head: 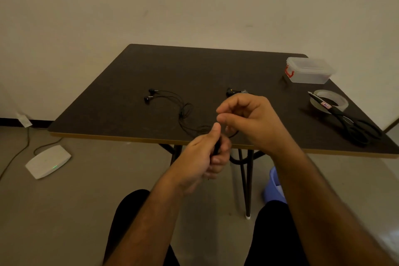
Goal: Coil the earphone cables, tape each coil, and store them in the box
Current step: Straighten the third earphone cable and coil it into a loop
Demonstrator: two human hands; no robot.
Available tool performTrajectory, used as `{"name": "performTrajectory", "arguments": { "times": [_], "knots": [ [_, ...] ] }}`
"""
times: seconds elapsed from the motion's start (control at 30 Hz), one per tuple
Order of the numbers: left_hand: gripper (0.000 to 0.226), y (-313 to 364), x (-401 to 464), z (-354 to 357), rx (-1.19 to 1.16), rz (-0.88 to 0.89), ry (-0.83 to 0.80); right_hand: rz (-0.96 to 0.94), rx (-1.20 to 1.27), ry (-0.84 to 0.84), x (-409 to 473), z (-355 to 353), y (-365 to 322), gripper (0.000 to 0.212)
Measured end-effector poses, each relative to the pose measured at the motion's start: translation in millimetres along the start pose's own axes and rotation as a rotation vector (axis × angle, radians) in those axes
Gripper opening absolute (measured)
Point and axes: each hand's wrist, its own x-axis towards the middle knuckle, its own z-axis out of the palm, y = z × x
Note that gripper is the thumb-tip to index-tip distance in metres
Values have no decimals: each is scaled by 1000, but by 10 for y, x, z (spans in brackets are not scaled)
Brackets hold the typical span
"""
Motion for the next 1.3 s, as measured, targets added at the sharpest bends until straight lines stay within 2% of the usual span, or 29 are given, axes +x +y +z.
{"name": "performTrajectory", "arguments": {
  "times": [0.13,0.2,0.4,0.77,0.87,0.93,1.0,1.13,1.23,1.3],
  "knots": [
    [42,31,4,10,-194,37,-95,129,290,76,9,175,231,3],
    [40,64,11,-9,-267,77,-114,194,373,67,-86,268,382,11],
    [38,191,131,-102,-398,181,4,257,342,-40,-355,503,541,23],
    [38,482,222,-53,-26,331,216,304,46,-242,-558,294,138,18],
    [36,476,237,-47,150,380,284,355,-75,-343,-556,140,-89,12],
    [35,508,238,-47,294,434,315,311,-175,-354,-523,49,-251,9],
    [35,579,224,-36,386,458,292,190,-310,-267,-438,-46,-417,10],
    [38,810,200,48,559,460,216,-9,-351,-96,-168,-254,-708,17],
    [45,973,197,130,595,488,178,-121,-354,-35,56,-376,-865,23],
    [46,1071,166,182,538,488,145,-197,-391,20,150,-447,-985,20]
  ]
}}
